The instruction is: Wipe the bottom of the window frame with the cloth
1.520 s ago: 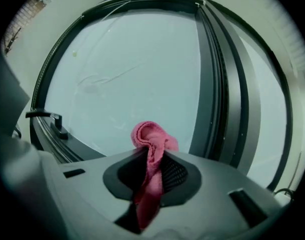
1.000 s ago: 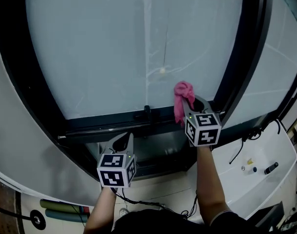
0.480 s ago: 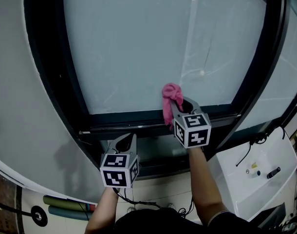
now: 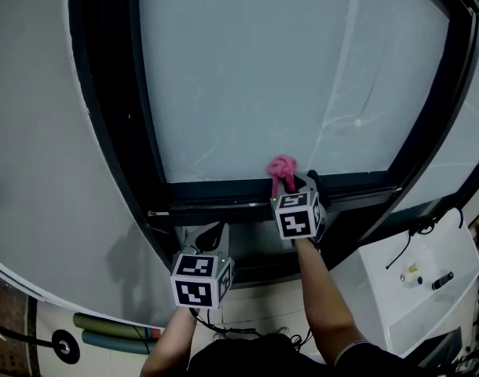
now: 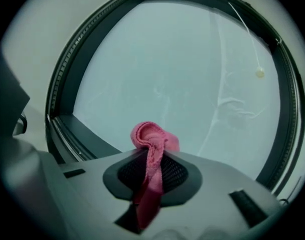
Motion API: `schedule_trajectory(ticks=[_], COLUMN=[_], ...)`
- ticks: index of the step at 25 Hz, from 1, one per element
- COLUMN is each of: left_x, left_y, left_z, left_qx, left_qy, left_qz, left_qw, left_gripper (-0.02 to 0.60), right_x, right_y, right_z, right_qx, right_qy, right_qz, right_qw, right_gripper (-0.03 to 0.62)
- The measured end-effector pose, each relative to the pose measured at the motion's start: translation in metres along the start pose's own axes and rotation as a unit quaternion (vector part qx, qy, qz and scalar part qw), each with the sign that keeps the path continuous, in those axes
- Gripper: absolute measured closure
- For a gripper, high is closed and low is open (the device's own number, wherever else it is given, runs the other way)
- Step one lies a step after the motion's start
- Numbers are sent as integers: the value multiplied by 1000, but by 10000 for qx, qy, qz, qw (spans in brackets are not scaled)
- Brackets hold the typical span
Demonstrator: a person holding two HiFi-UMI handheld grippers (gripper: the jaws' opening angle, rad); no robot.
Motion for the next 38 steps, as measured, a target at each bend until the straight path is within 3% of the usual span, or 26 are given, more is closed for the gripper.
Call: schedule_trajectory(ticks=[6, 13, 17, 29, 38], left_x=[3, -1, -4, -32, -61], left_y=[1, -4, -6, -7, -7], left_z=[-15, -35, -43, -70, -89], left_qx=[25, -73, -134, -308, -441], left_qy=[3, 113, 193, 612, 1084], left_qz=[-109, -214, -214, -48, 163], left_qw=[9999, 9997, 9995, 9976, 9930], left_gripper=[575, 575, 575, 575, 575], right_x=[23, 29, 32, 39, 47], right_y=[-21, -17, -9, 51, 88], right_z=[-15, -24, -36, -111, -159], right_qx=[-107, 309, 268, -285, -563], right_qy=[137, 604, 869, 1971, 2514], right_qz=[-379, -204, -121, 246, 449], right_qw=[9991, 9975, 9958, 9797, 9652], right_gripper=[523, 526, 526, 526, 526])
Point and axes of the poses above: the fingertips, and each gripper's own axes: x forward along the fingers, z to its right, y out of its top, the point moved 9 cm from there along -x, backward along the fingers, and after that the axes turned 13 degrees about -x, right-handed, at the moved point
